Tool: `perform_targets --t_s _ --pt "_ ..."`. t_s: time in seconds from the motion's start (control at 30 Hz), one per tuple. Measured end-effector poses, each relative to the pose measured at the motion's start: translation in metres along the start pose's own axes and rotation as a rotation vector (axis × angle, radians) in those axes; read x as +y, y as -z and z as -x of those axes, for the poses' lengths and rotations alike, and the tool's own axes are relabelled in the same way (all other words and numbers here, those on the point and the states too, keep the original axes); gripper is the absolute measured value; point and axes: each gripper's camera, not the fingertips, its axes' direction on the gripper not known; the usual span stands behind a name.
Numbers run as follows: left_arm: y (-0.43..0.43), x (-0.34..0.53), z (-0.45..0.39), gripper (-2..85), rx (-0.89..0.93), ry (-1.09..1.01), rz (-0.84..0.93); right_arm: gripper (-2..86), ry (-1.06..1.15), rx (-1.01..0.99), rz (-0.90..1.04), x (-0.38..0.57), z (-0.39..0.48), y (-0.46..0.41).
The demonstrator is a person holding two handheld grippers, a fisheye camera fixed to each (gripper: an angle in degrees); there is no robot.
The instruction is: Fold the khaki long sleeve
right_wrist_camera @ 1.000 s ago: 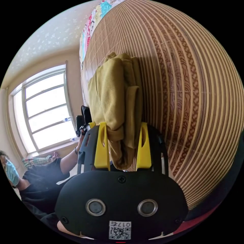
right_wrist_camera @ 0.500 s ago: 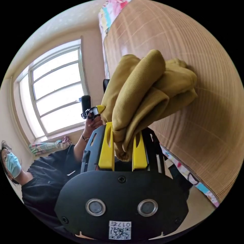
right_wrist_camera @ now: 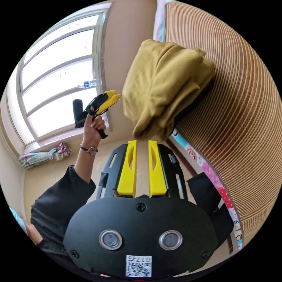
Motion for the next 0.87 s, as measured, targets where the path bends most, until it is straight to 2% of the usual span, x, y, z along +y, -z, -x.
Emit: perform_targets --t_s 0.1,0.17,0.3,0.4,0.5,0.67,0.73,0.87 --pt "-0.031 0.033 0.015 12.9 0.093 0.033 -0.076 1.6 -0.072 -0.007 0.037 0.028 -0.041 0.027" --pt "-0.058 0.053 0.013 12.7 0.058 0.038 -0.083 1.2 -0.154 -0.025 0.01 0.058 -0.074 0.059" --pt "-0.141 0.103 -0.012 13.1 0.051 0.087 -0.014 0.7 -0.473 -0.104 -0.208 0.162 -0.148 0.144" --pt "-0.184 0.129 -0.043 15.2 0.019 0.092 -0.004 0.5 -0.611 -0.095 -0.382 0.233 -0.156 0.185" --pt "-0.197 0.132 -0.069 18.2 0.012 0.033 0.026 0.5 -0.617 -0.098 -0.487 0.274 -0.137 0.199" --pt "-0.171 0.138 -0.08 16.7 -0.064 -0.078 0.001 0.5 -0.518 -0.145 -0.559 0.296 -0.103 0.183" --pt "-0.163 0.142 -0.072 14.0 0.009 -0.076 0.003 0.4 -0.496 -0.186 -0.621 0.306 -0.091 0.17" --pt "-0.158 0.139 -0.057 12.5 0.267 0.042 0.011 0.4 -0.514 -0.224 -0.663 0.313 -0.081 0.153"
